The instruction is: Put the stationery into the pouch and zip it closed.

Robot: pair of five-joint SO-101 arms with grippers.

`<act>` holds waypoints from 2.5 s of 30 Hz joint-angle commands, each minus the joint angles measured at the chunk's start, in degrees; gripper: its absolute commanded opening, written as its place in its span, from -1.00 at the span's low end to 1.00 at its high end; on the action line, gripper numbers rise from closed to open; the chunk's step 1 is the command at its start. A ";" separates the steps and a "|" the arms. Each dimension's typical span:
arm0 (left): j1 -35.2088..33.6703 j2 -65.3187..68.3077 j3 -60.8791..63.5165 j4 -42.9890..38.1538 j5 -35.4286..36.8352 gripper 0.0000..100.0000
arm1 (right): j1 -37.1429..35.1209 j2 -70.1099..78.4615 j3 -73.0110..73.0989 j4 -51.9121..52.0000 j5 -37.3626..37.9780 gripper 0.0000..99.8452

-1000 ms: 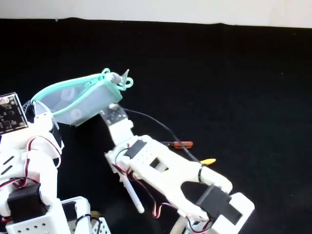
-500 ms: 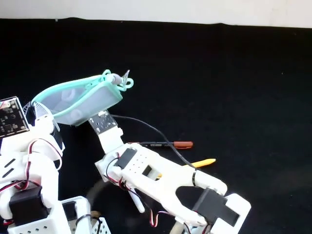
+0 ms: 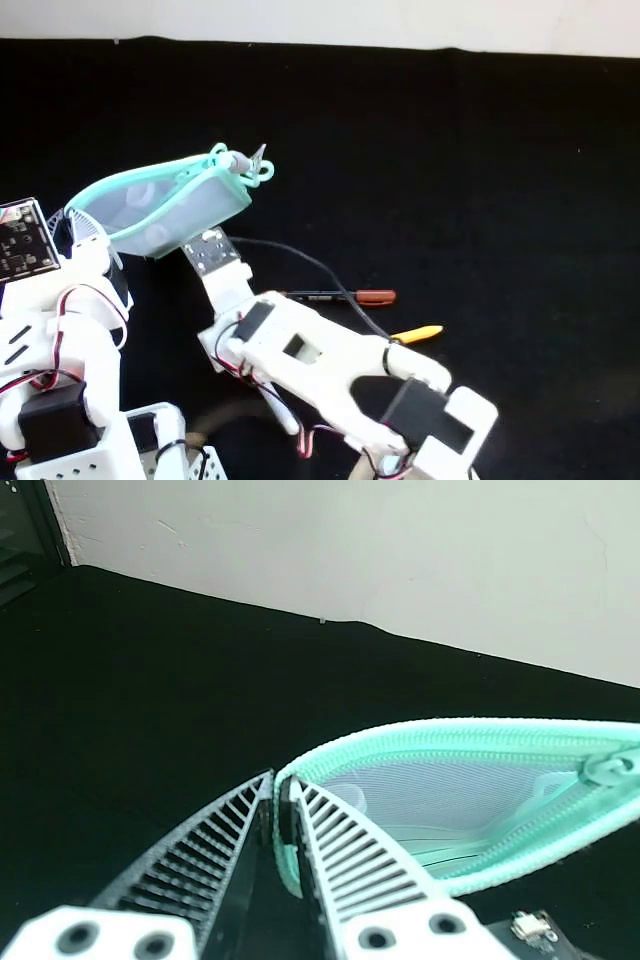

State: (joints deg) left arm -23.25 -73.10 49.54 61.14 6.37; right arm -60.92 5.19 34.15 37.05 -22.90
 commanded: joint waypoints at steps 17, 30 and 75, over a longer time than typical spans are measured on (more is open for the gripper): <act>-0.04 0.04 1.10 0.53 0.18 -0.99 | 4.00 -14.64 -6.73 12.26 -0.18 -0.99; -0.04 0.04 1.01 0.53 0.18 -0.99 | 20.88 -34.33 -6.81 21.14 -0.09 -0.99; -0.04 0.40 0.84 0.53 0.18 -0.99 | 10.42 -13.76 -70.20 9.45 25.67 -0.99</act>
State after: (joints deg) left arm -23.25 -73.10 49.63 61.14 6.37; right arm -48.26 -9.76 -32.04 48.04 2.07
